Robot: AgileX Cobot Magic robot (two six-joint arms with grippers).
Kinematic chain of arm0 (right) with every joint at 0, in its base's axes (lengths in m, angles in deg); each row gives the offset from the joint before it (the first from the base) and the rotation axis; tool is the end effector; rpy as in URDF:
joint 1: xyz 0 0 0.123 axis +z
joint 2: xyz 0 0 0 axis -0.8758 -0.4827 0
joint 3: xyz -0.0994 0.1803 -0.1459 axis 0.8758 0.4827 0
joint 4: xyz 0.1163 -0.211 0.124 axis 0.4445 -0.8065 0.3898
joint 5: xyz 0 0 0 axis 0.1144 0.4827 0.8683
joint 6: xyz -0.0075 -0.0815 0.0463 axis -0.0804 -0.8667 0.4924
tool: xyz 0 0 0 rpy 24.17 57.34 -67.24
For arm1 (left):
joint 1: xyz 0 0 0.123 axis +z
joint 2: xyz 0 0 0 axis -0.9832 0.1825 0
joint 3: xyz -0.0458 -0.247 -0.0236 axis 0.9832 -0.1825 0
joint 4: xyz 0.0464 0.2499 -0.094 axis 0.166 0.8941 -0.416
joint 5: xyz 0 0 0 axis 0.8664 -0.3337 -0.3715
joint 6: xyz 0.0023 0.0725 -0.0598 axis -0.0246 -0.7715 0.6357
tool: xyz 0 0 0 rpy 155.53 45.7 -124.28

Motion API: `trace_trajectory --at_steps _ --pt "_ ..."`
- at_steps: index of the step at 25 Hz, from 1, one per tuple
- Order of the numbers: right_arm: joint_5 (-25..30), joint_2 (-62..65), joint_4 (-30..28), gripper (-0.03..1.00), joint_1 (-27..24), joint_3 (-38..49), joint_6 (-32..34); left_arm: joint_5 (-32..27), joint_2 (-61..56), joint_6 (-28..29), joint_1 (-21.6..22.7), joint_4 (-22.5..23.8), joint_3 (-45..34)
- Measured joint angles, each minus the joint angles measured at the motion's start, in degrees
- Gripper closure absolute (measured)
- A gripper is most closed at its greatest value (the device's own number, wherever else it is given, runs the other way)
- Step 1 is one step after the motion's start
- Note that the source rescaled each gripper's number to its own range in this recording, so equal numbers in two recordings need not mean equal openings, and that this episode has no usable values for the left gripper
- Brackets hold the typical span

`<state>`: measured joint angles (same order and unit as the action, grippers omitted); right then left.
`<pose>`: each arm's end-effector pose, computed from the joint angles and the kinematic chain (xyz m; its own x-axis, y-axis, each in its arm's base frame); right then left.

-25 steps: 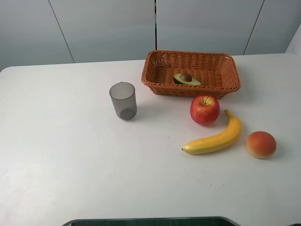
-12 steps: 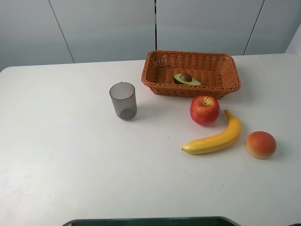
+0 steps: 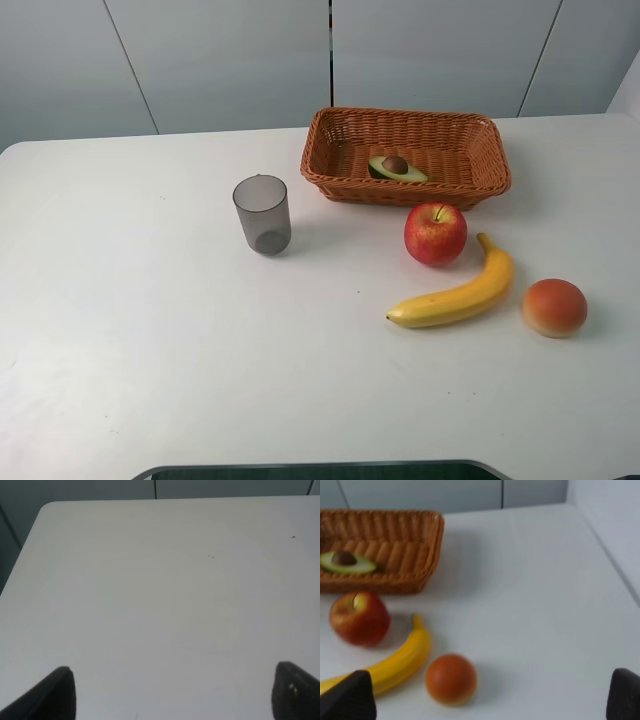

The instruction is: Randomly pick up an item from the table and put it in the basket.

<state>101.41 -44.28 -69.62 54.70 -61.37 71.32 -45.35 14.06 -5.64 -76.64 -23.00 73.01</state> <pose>0.0259 -0.0015 0.3043 -0.4986 0.0618 -0.8646 0.1019 0.9947 0.0123 0.0454 0.0038 0.2869 -0.4615 -0.0333 -0.8865 -0.0695 0.9976 -0.0012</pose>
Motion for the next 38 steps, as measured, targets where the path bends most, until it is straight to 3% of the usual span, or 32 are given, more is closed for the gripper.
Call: trace_trajectory --at_steps 14,23,38 --pt "0.10 0.00 1.55 -0.03 0.00 3.61 -1.06 0.00 0.00 0.23 0.00 0.00 0.00" --pt "-6.84 0.04 3.69 -0.03 0.00 5.94 -1.10 0.00 0.00 0.23 0.00 0.00 0.00" --pt "-7.32 0.16 4.22 -0.03 0.00 5.94 -1.10 0.00 0.00 0.23 0.00 0.00 0.00"
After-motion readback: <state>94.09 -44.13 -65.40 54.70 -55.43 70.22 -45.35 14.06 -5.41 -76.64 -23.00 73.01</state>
